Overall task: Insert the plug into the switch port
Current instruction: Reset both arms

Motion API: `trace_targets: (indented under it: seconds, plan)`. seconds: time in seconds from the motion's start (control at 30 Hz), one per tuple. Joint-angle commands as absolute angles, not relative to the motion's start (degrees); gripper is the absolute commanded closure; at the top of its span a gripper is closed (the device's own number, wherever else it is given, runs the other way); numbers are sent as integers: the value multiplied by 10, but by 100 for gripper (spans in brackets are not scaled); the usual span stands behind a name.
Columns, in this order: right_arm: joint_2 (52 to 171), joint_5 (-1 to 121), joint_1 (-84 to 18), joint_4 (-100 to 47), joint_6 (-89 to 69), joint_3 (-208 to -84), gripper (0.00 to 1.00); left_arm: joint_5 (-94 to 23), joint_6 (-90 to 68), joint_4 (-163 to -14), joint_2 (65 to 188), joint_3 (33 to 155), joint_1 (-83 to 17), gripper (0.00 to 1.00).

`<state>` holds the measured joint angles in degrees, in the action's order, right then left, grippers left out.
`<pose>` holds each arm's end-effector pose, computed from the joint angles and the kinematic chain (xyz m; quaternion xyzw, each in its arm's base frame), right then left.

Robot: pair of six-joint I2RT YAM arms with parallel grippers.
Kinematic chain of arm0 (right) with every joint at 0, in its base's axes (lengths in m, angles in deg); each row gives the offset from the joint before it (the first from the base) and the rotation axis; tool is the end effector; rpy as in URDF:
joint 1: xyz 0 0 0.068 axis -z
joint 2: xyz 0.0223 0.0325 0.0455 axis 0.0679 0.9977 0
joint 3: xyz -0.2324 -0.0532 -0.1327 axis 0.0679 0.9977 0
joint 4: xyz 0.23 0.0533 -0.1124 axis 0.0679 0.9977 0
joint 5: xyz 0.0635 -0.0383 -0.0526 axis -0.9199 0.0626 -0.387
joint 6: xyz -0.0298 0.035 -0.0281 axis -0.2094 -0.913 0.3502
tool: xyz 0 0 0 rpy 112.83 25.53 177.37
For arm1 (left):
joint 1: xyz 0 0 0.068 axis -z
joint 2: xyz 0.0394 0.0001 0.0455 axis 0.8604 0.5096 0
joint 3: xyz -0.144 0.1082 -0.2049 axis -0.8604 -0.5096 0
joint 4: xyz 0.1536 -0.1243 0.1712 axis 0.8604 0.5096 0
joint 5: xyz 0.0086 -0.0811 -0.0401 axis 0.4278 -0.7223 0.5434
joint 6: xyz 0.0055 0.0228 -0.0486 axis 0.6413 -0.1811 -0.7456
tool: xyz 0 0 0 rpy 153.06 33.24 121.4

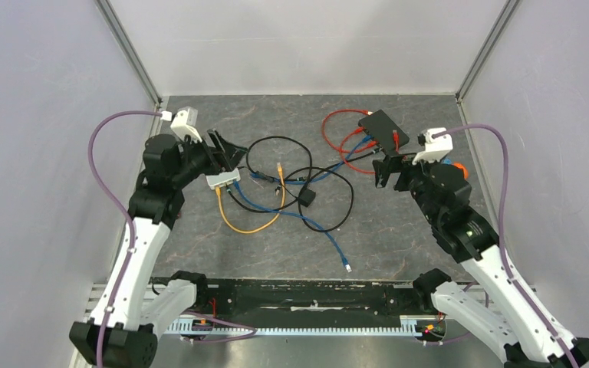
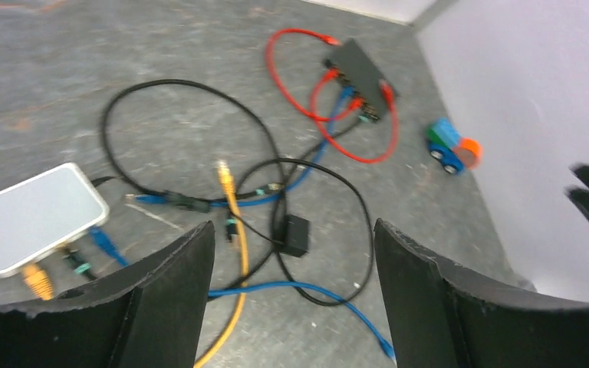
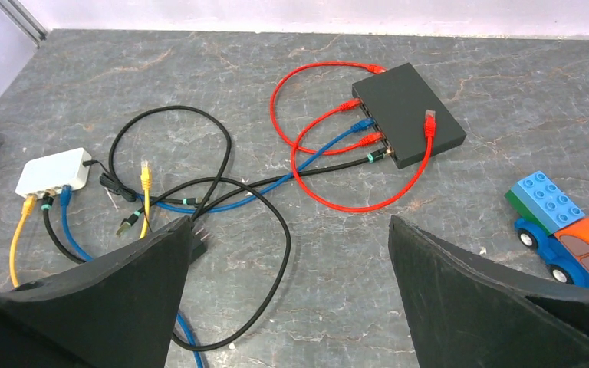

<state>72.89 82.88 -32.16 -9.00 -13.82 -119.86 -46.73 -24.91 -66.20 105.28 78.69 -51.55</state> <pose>0.1529 0.0716 0.3598 -0.0333 0.7702 0.1141 0.6267 0.2075 -0.0403 0.3659 -0.0247 0.8007 -0.2977 0.5193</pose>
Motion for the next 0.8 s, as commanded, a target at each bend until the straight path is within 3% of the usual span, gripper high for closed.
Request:
trace_targets:
  seconds: [0.0, 0.77]
  plan:
    - [689, 834, -322, -82, -163, -1181, 2, -588, -233, -687, 1025, 761, -495, 20]
    - [689, 857, -322, -84, -178, -1163, 2, -575, -198, -637, 1015, 771, -474, 18]
